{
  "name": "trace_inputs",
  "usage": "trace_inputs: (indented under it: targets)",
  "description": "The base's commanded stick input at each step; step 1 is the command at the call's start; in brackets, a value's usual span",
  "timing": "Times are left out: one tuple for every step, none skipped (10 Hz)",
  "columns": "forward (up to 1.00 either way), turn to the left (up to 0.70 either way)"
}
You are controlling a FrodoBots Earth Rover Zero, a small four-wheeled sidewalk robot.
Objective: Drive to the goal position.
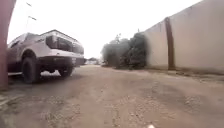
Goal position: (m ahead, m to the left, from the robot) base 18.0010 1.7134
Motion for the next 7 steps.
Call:
trace_inputs:
  targets:
    - [0.5, 0.0]
    - [0.5, 0.0]
    - [0.5, 0.0]
    - [0.5, 0.0]
    - [0.5, 0.0]
    - [0.5, 0.0]
    - [0.5, 0.0]
